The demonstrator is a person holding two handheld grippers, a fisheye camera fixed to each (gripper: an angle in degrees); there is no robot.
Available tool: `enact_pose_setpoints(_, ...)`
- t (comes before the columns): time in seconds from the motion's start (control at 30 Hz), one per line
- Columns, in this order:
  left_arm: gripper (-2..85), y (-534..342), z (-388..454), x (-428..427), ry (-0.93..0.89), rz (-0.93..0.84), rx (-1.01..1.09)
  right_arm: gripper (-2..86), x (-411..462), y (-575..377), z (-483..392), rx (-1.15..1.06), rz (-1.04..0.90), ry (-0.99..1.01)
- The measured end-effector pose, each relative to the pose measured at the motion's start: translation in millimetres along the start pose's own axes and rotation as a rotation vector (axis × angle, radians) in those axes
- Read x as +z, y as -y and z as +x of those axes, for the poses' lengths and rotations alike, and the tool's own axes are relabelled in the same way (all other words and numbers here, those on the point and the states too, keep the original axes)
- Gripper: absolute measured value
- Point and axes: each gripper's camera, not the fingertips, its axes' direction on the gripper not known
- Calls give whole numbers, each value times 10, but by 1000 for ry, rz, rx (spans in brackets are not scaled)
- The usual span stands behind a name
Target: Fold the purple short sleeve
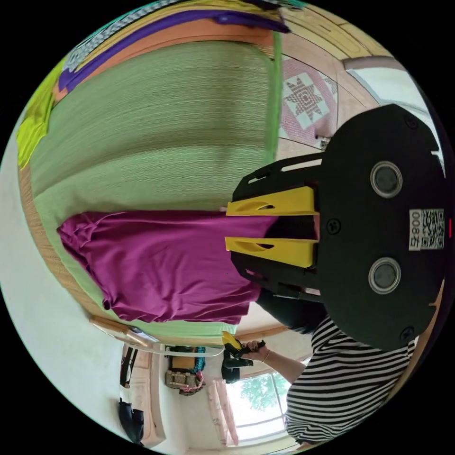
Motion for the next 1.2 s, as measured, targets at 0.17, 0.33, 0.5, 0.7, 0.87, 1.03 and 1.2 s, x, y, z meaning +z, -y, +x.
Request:
enact_pose_setpoints(0.17,102,43,83,151,76,-91,70,81,136,-267,162,28,-11,-114)
enact_pose_setpoints(0.33,98,152,141,381,144,-164,118,83,211,-393,469,85,10,-64)
enact_pose_setpoints(0.5,91,137,142,407,181,-165,121,84,200,-527,838,140,47,-19)
enact_pose_setpoints(0.7,89,73,110,325,193,-135,88,87,265,-609,1045,127,54,60)
enact_pose_setpoints(0.87,52,57,20,345,172,-141,50,75,303,-670,1199,118,42,82)
enact_pose_setpoints(1.03,11,14,11,325,155,-155,27,22,256,-720,1351,127,31,169)
enact_pose_setpoints(1.2,6,-2,98,75,43,-42,44,12,-180,-808,1235,-2,87,288)
